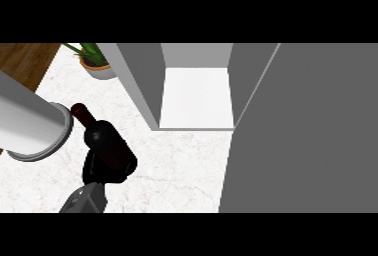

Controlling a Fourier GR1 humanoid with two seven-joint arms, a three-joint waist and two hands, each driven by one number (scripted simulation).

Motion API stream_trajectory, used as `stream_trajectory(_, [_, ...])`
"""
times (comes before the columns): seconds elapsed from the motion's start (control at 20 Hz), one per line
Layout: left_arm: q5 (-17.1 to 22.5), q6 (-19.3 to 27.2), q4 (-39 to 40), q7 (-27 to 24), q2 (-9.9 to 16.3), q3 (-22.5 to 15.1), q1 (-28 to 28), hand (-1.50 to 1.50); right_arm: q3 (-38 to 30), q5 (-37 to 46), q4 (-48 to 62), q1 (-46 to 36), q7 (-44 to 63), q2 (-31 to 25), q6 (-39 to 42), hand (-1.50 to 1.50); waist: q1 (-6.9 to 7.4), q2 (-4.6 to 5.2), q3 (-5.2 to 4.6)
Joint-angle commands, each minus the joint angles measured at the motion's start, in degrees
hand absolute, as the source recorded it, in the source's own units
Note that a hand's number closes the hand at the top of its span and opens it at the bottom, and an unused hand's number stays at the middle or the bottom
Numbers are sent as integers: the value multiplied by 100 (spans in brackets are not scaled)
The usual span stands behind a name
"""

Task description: Pick up the wine, place it into the cabinet and close the cabinet

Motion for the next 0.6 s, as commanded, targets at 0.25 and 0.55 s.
stream_trajectory(0.25, [536,213,-1570,798,-223,-143,568,150,0,-149,-186,-185,267,-27,-66,-150,4,-3,2])
stream_trajectory(0.55, [763,675,-2813,1055,-487,-1257,1074,150,-53,-220,-205,-35,187,23,5,-150,2,-12,3])
